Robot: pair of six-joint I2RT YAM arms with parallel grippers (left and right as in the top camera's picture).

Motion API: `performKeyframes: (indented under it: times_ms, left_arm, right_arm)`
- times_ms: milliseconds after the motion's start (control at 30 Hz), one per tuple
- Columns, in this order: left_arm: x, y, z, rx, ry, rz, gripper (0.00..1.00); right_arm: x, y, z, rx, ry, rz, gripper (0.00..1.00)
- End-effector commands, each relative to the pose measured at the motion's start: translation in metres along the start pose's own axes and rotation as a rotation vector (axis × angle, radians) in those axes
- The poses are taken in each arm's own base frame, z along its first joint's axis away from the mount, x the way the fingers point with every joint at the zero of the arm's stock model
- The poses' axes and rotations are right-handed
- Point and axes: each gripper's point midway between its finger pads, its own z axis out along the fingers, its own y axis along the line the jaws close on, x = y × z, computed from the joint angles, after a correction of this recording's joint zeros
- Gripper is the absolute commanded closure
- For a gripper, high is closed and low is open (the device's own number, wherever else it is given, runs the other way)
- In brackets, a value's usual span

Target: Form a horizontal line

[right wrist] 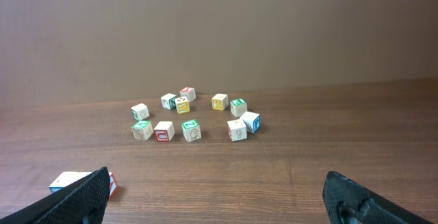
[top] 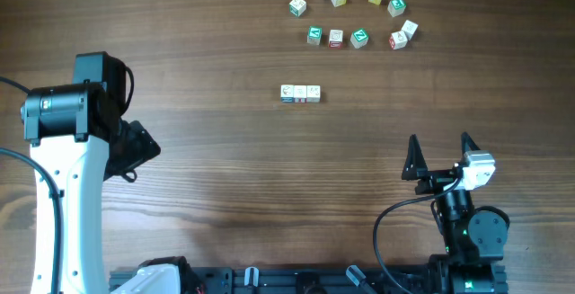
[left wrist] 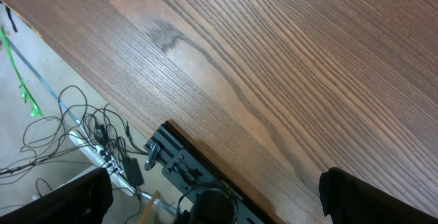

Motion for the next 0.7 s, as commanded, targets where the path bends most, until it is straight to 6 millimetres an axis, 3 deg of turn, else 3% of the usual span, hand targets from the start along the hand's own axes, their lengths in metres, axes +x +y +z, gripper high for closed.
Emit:
performKeyframes:
  times_ms: [0, 667]
  left_arm:
    - [-0.0004, 0.0039, -0.0009, -0.008, -0.012, -0.01, 0.0]
    - [-0.002, 0.002, 0.0012, -0.012, -0.006, -0.007, 0.0]
  right_arm:
    - [-0.0032, -0.0032, -0.0007, 0.017, -0.016, -0.011, 0.0]
    - [-0.0032, -0.0032, -0.0007, 0.017, -0.016, -0.011, 0.0]
